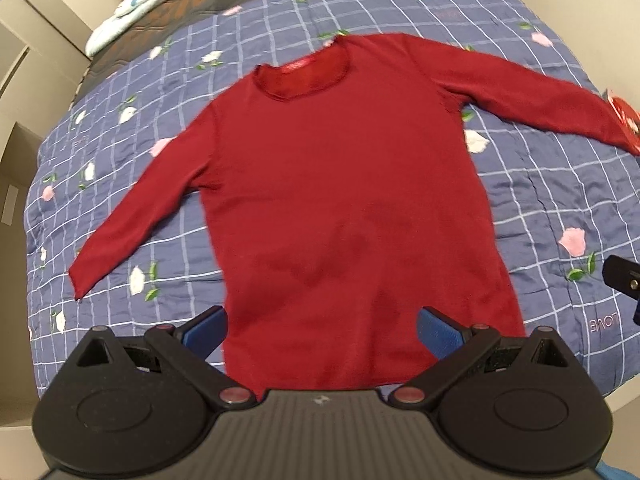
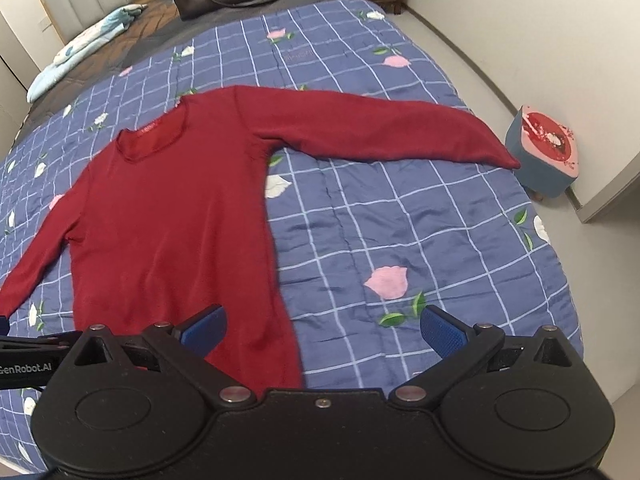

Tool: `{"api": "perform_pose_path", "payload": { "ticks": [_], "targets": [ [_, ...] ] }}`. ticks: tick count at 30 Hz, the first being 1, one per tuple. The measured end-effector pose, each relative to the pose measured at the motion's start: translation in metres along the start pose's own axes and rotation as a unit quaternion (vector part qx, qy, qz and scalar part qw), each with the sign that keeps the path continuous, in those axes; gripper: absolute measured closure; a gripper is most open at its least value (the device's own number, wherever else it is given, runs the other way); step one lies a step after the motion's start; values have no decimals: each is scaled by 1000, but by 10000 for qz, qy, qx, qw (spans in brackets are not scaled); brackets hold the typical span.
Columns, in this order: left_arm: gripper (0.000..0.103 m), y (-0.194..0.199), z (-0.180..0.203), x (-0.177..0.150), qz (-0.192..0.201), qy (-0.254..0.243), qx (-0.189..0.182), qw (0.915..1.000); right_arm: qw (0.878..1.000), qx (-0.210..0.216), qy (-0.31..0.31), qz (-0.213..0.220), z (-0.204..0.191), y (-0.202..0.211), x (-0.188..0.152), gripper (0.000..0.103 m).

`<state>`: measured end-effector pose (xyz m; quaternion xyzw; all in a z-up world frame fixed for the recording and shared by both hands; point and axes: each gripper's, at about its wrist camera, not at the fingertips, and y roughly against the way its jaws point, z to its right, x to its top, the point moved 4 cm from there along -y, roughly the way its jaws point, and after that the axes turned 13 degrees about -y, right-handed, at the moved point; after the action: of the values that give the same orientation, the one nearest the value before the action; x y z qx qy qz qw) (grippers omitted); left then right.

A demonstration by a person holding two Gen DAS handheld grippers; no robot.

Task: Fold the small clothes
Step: 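Move the open right tool toward the cuff of the sleeve nearest it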

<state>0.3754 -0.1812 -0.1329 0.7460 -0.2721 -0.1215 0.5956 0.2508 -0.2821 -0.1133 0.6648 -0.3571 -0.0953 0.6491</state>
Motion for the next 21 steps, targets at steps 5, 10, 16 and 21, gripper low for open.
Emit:
{"api": "perform_pose_path", "payload": {
  "ticks": [5,10,16,21],
  "targets": [
    [0,-13,28,22,-200,-108,-16,9997,9998,-35,-78,-176,24,-20,20,0],
    [0,-26,52,41,-387,-124,-36,9992,9991,-119,-202,-355,49,-43,42,0],
    [0,-41,73,62,-551,4,-86,9984,9975,-189,-285,-618,70,-69,63,0],
    [0,-48,83,75,-636,26,-60,9980,9965,-222,-285,-756,79,-90,79,0]
  ]
}}
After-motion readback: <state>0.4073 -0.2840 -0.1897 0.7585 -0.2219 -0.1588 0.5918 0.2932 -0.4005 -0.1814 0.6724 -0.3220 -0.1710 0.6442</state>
